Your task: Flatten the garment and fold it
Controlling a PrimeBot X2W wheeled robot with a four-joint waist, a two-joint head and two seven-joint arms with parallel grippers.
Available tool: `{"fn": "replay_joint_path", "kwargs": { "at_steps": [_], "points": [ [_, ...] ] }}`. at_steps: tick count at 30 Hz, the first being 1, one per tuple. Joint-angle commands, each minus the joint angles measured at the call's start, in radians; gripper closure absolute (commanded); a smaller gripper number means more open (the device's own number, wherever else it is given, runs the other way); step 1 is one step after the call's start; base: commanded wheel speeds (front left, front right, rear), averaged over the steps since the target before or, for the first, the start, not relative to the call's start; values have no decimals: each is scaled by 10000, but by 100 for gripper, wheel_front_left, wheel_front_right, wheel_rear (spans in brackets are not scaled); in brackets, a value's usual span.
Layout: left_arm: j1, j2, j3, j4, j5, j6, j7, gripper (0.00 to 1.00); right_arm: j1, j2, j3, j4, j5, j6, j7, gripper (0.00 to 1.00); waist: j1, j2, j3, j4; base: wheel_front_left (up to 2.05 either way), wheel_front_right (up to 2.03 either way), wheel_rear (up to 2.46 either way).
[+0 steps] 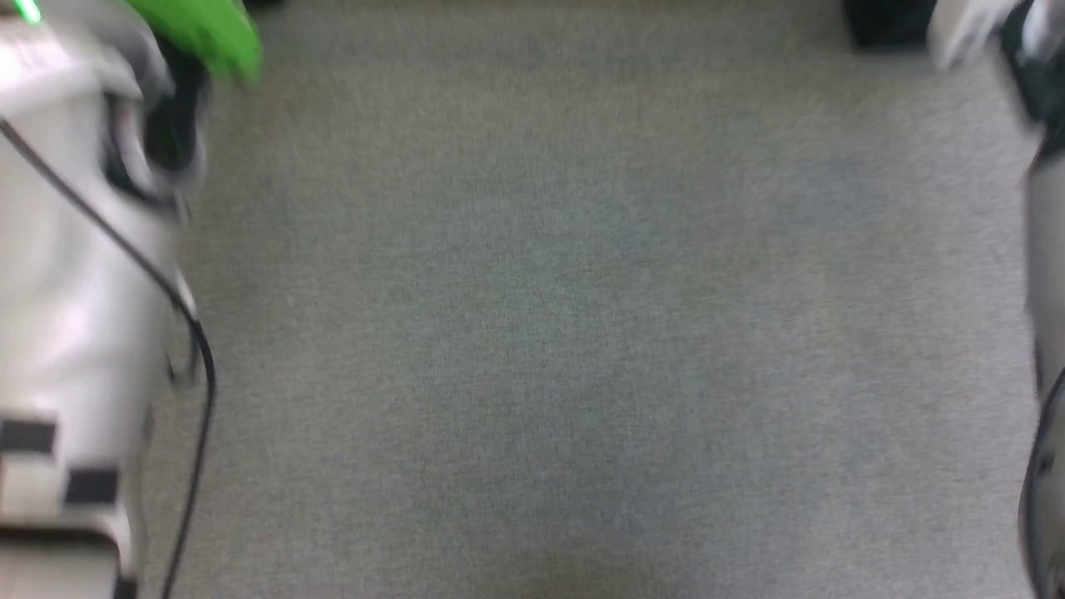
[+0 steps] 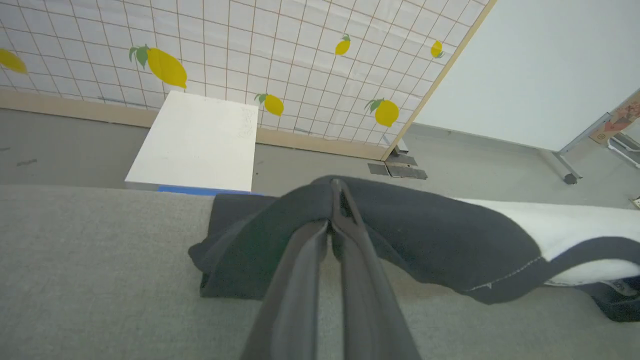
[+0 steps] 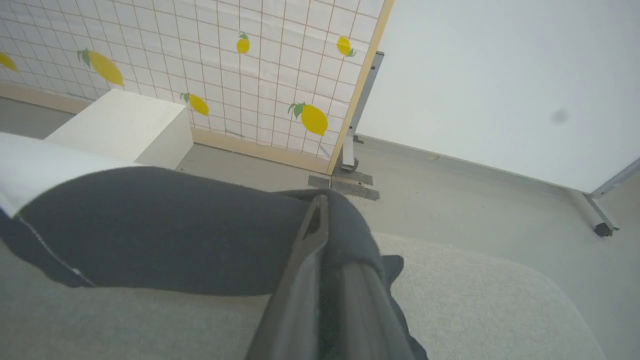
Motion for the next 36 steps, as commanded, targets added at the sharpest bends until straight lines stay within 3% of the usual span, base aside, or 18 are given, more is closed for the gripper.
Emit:
{"fn": "replay_joint_path", "kwargs": {
  "at_steps": [1, 6, 11, 20, 30, 36],
  "points": [
    [696, 147, -56, -246, -62, 19, 112, 100, 595, -81, 126, -271, 215, -19, 123, 100, 1, 0, -1075, -6, 0, 0, 0],
    [3496, 106, -102, -1681, -893, 292, 821, 100, 3178, -192, 193, -1631, 945, -19, 828, 100, 1, 0, -1943, 87, 0, 0, 0],
    [6012, 240, -328, -3219, -1366, 715, 1452, 100, 5673, -35, -389, -2999, 1170, -19, 1370, 100, 1, 0, -2591, 256, 0, 0, 0],
    [9465, 58, -560, -4763, -1982, 1467, 1549, 100, 9003, 1012, -1801, -4519, 785, -19, 1953, 100, 1, 0, -3330, 481, 0, 0, 0],
    [11280, -295, -1029, -4795, -2303, 1690, 1515, 100, 11080, 1544, -3314, -4549, 475, -19, 2469, 100, 1, 0, -3895, 775, 0, 0, 0],
    [11444, -557, -1386, -4036, -2334, 1665, 1606, 100, 11529, 1553, -3376, -3667, 837, -19, 2569, 100, 1, 0, -3901, 808, 0, 0, 0]
  ]
}}
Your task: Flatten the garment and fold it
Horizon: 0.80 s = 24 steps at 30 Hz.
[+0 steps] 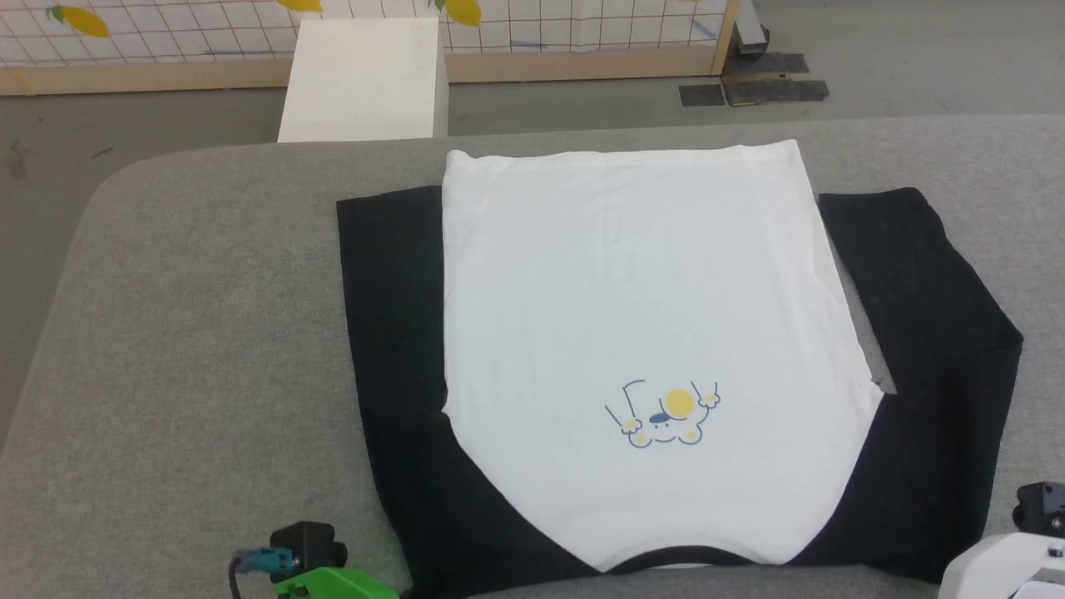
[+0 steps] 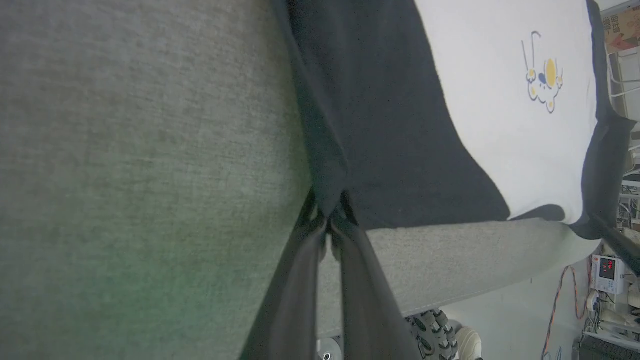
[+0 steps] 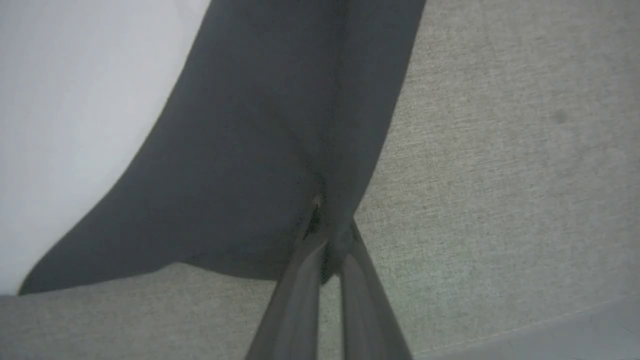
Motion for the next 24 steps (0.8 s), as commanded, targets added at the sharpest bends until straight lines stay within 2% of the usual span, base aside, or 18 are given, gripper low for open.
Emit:
{"fn": "replay_joint_path", "kwargs": {
  "at_steps": [1, 6, 7, 8, 9, 18, 24],
  "points": [
    [131, -32, -47, 245, 55, 1, 3, 100, 91, -15, -5, 268, 76, -21, -59, 100, 1, 0, 15, -1, 0, 0, 0],
    [40, -316, -38, 699, -114, -136, -146, 100, -85, -14, 59, 899, 265, -21, -320, 100, 1, 0, 77, 8, 0, 0, 0],
    [6, -339, -39, 764, -79, -139, -212, 70, -125, -14, 93, 978, 381, -21, -453, 75, 1, 0, 86, 14, 0, 0, 0],
    [-21, -363, -45, 801, -58, -143, -256, 56, -140, -14, 123, 1015, 428, -21, -552, 54, 1, 0, 82, 25, 0, 0, 0],
    [-51, -378, -48, 813, -24, -153, -317, 0, -144, -14, 113, 1017, 467, -21, -678, 2, 1, 0, 62, 42, 0, 0, 0],
    [-184, -155, 535, -205, 630, -190, -1836, 0, 114, -13, -334, -282, 793, -21, -2437, 0, 1, 0, -244, 210, 0, 0, 0],
    [-906, 260, 1161, -735, 1687, -285, -3489, 0, 67, -13, 104, -1489, 631, -21, -4247, 0, 1, 0, -47, 78, 0, 0, 0]
  ]
}}
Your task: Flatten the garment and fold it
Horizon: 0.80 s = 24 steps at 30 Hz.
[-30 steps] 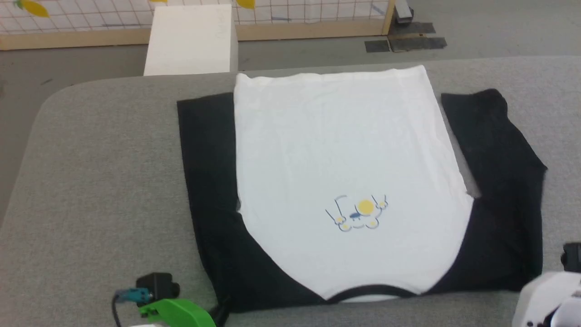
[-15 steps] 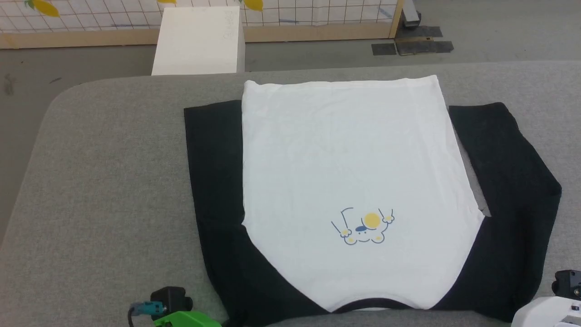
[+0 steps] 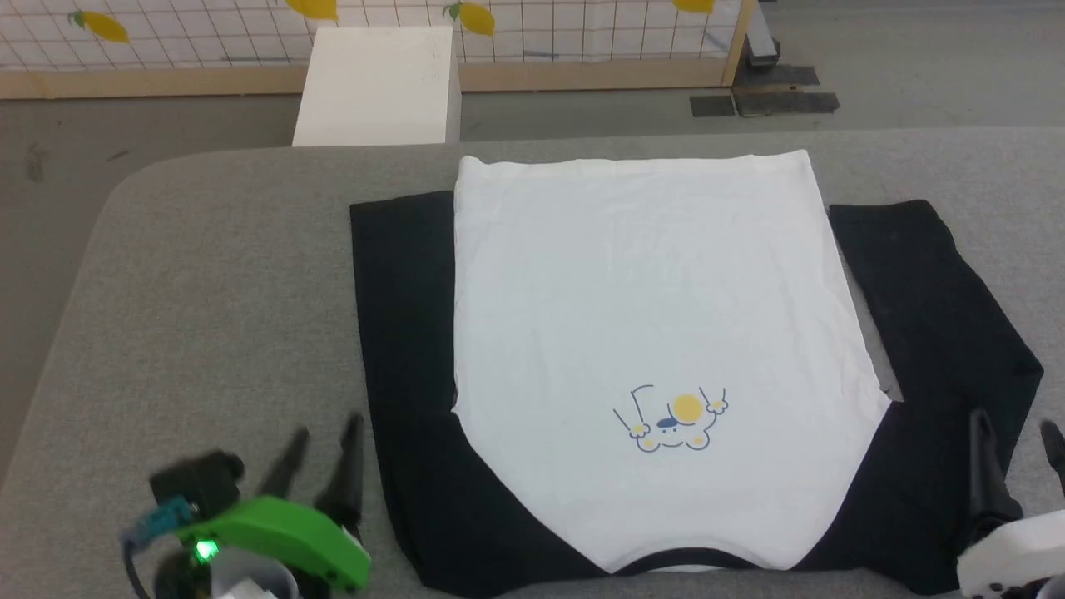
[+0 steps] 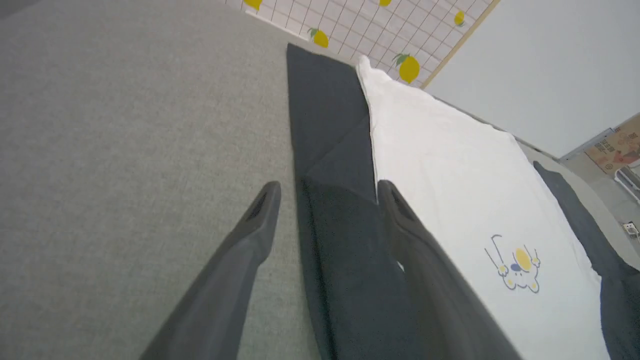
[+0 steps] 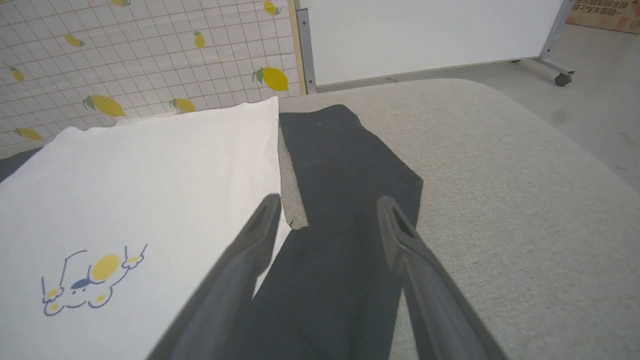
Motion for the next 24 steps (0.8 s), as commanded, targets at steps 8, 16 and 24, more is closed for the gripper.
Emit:
{"fn": "replay_joint_path", "kwargs": {
  "at_steps": [8, 16, 24],
  "points": [
    [-2978, 1164, 285, 1043, 1503, -578, -664, 0, -972, 14, 1326, -724, -706, -15, -1584, 0, 1, 0, 1407, -552, 0, 0, 0],
    [-6129, 2093, 206, 2623, 2118, -974, 575, 0, -2285, 1, 2184, -674, -1058, -15, -1743, 0, 1, 0, 2859, -1254, 0, 0, 0],
    [-8545, 2957, 282, 3945, 1772, -1379, 2990, 0, -3260, -25, 3058, -780, -909, -15, -1462, 0, 1, 0, 4153, -2000, 0, 0, 0]
  ]
}}
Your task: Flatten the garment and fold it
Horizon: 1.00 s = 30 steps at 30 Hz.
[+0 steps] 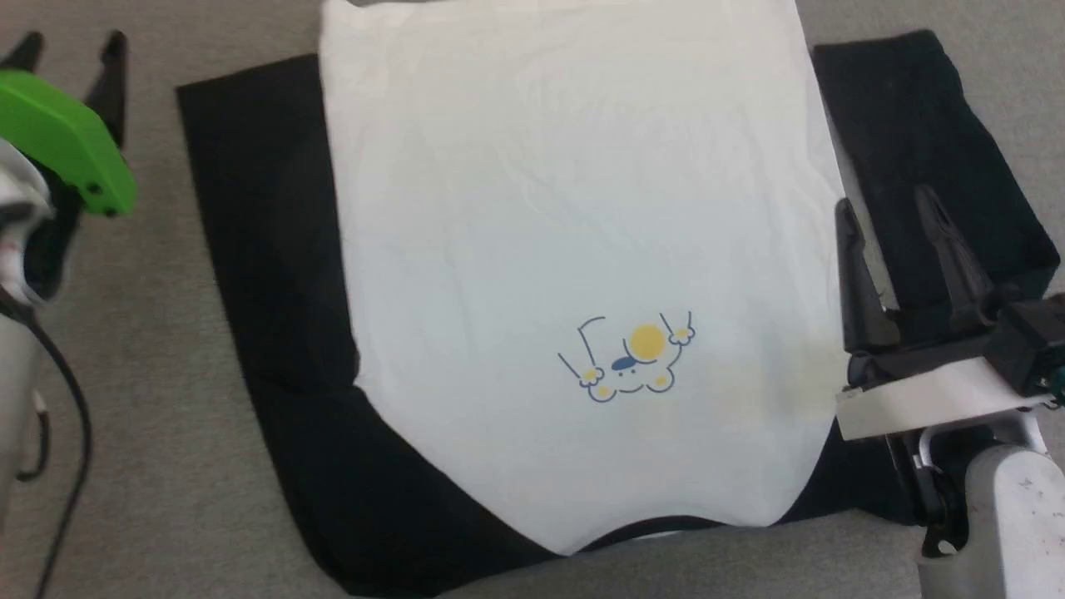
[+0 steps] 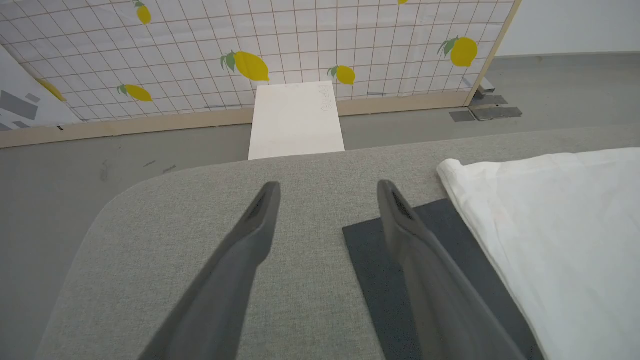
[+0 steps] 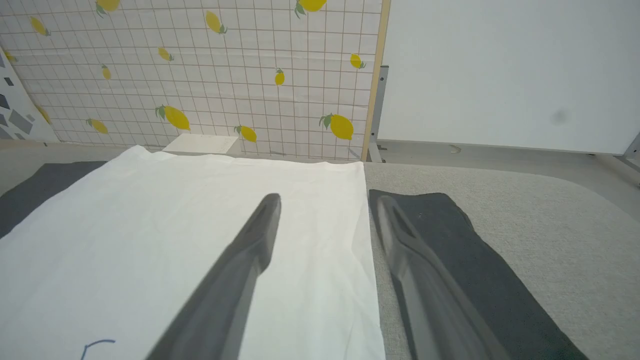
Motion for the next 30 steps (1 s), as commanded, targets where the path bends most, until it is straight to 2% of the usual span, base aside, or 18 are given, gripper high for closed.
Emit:
{"fn": "replay_joint_path", "kwargs": {
  "at_steps": [1, 6, 14, 18, 19, 20, 23, 27, 30],
  "points": [
    [-397, 180, 8, 175, -108, 40, 396, 0, -228, -11, 116, -61, 97, -17, 30, 0, -1, 0, 973, -826, 0, 0, 0],
    [-1129, 503, -54, 758, -406, 478, 2588, 0, -470, 1, 500, -150, 241, -17, 93, 0, -1, 0, 1330, -1137, 0, 0, 0],
    [-1066, 506, -105, 898, -913, 1273, 4702, 0, -447, 20, 684, -25, 429, -17, -106, 0, -1, 0, 1450, -1342, 0, 0, 0],
    [-747, 553, -167, 686, -1191, 1505, 5585, 1, -432, 24, 662, 8, 516, -17, -158, 0, -1, 0, 1408, -1362, 0, 0, 0],
    [-688, 551, -156, 597, -1274, 1513, 5705, 56, -429, 25, 656, 0, 533, -17, -159, 0, -1, 0, 1398, -1358, 0, 0, 0],
    [-628, 563, -131, 473, -1327, 1534, 5752, 100, -424, 25, 649, -8, 548, -17, -155, 0, -1, 0, 1383, -1350, 0, 0, 0],
    [-479, 652, -62, 199, -1230, 1587, 5417, 100, -400, 26, 643, 7, 589, -17, -159, 0, -1, 0, 1275, -1302, 0, 0, 0],
    [-188, 719, 200, 16, -1097, 1610, 4418, 100, -300, 26, 548, 111, 622, -17, -187, 0, -1, 0, 849, -1132, 0, 0, 0],
    [252, 664, 312, -186, -1165, 1462, 3821, 100, -95, 27, 354, 183, 499, -17, -105, 0, -1, 0, 278, -817, 0, 0, 0]
  ]
}}
